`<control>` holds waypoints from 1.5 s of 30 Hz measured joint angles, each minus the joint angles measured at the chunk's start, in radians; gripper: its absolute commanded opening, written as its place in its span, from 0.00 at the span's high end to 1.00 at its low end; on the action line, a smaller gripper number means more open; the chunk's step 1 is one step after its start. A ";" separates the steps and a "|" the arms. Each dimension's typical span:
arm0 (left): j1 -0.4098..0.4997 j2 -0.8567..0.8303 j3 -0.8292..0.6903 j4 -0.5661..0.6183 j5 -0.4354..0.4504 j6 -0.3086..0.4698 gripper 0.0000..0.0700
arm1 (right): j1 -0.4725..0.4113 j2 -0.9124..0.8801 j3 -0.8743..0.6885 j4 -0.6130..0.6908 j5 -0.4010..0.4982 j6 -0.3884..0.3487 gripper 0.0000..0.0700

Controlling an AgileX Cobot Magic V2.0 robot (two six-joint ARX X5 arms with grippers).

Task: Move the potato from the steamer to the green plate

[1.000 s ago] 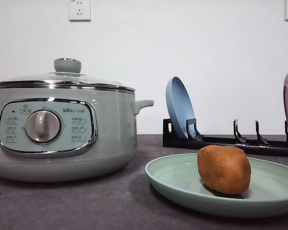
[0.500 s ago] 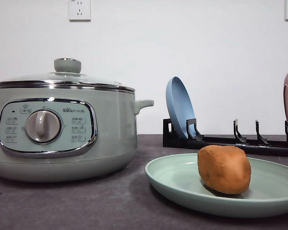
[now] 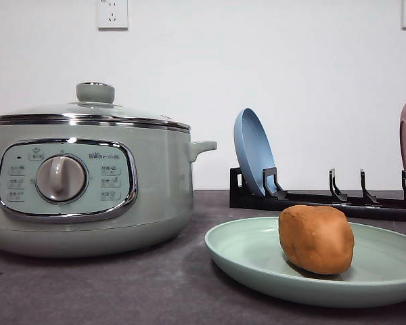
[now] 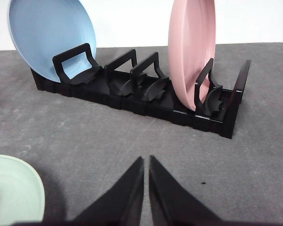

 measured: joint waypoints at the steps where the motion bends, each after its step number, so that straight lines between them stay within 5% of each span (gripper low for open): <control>1: 0.000 0.000 0.000 0.000 0.000 0.000 0.99 | 0.000 0.000 0.000 0.001 0.000 0.000 0.99; 45: 0.000 0.000 0.000 0.000 0.000 0.000 0.99 | 0.000 0.000 0.000 0.003 0.000 0.000 0.99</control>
